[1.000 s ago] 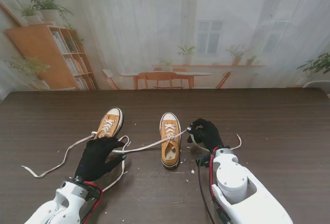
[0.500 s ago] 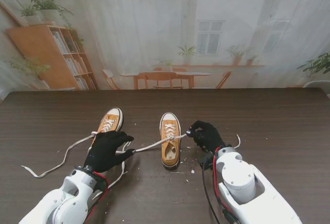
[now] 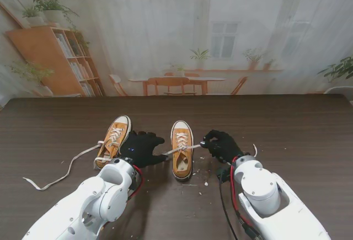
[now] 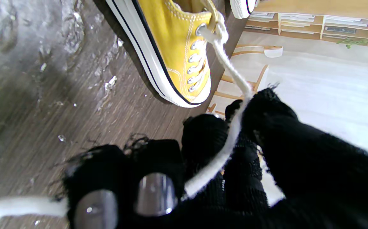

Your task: Tie the shoelaces into a bow on the shoes

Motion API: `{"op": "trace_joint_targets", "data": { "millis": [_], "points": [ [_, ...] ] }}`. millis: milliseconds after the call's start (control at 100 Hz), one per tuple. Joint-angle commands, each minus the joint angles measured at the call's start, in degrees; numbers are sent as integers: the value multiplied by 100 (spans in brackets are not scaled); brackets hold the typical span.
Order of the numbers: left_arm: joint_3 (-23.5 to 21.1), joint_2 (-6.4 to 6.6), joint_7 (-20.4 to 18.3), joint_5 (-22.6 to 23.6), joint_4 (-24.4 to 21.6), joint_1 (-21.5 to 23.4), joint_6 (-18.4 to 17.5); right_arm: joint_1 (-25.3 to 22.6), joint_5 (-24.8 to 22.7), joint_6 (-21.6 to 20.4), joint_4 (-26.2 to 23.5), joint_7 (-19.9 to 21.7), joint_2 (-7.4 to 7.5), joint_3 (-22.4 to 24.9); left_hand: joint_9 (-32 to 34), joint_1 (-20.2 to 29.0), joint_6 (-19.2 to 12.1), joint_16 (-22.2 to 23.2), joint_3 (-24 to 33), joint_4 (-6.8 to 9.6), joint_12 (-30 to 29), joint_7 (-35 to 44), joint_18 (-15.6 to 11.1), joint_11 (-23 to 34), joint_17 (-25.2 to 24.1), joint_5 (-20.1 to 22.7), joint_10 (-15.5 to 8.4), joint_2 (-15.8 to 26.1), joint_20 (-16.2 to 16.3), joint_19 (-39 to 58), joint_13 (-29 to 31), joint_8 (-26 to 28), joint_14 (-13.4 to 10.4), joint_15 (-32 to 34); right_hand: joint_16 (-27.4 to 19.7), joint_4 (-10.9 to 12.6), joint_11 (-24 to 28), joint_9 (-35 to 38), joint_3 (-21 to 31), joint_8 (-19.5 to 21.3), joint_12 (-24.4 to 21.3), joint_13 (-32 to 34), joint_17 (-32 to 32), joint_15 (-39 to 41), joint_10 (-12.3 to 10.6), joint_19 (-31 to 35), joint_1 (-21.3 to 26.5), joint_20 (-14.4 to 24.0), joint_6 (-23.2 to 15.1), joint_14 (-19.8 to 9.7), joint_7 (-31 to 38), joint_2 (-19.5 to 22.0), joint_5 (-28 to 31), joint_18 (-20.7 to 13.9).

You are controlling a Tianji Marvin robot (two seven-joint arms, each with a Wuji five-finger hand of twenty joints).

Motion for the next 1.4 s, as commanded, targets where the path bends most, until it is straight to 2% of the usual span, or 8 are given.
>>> {"op": "trace_joint_targets", "data": {
  "millis": [0,180,400,620,1030,1250,1300,1390],
  "points": [
    [45,-34,-168,36,83,-129,45,-18,35,52,-46,101,25,17,13,50,401,167,278,18,162,28,-215,145,52,186,0,-266,103,241,-26,104,-51,173,94,240,-25,11,-135,-132,128,219,261,392,-77,1701,-16,-1,-203,-162,-8,12,96,-215],
    [433,-38,-212,91,425,-498,316,-33,61,109,-72,138,32,24,146,-5,398,314,753,-28,232,325,-226,298,275,341,62,-566,138,767,118,298,-81,579,79,244,-37,2,-146,-132,132,219,253,367,-74,1701,13,-43,-182,-122,-15,28,102,-195],
    [822,-137,210,-86,947,-849,548,-60,77,133,-102,161,38,38,309,-86,374,390,1107,-106,330,682,-171,503,453,430,100,-722,150,1162,280,434,-52,898,71,249,-46,-8,-158,-127,135,218,247,359,-61,1701,40,-83,-171,-107,-20,46,97,-174],
    [1099,-175,211,-302,1230,-1092,609,-89,63,151,-143,202,52,73,412,-131,366,426,1247,-157,347,896,-160,569,557,544,111,-784,185,1296,375,469,-42,1053,66,251,-49,-21,-176,-120,135,218,242,355,-49,1701,60,-112,-161,-100,-23,68,93,-156],
    [1613,-381,933,-564,2026,-1502,649,-166,113,169,-217,287,76,135,479,-200,218,503,1680,-293,481,1477,-199,811,780,384,63,-935,315,1596,555,572,-113,1410,47,262,-36,-20,-212,-93,139,216,231,333,-27,1701,117,-171,-121,-38,-30,114,96,-104],
    [1810,-467,1163,-683,2349,-1663,609,-217,101,171,-299,312,90,177,573,7,114,521,1914,-301,516,1665,-200,894,887,417,24,-855,357,1688,670,608,-151,1514,44,270,-29,-11,-233,-79,140,215,230,338,-29,1701,141,-190,-118,-39,-34,126,111,-87],
    [1847,-495,1235,-722,2428,-1686,606,-223,98,164,-305,324,94,182,619,416,8,516,1898,-616,534,1871,-196,946,925,404,18,-796,392,1744,716,557,-158,1582,44,269,-28,-8,-237,-77,140,215,230,338,-29,1701,140,-190,-115,-39,-32,126,115,-87],
    [1882,-540,1334,-825,2536,-1706,588,-239,104,161,-318,342,99,188,677,963,-84,514,1457,-691,544,2165,-198,991,913,436,21,-459,432,1792,731,364,-138,1649,42,271,-24,-2,-239,-74,142,214,230,337,-35,1701,150,-193,-114,-24,-33,130,124,-86]
  ]
}}
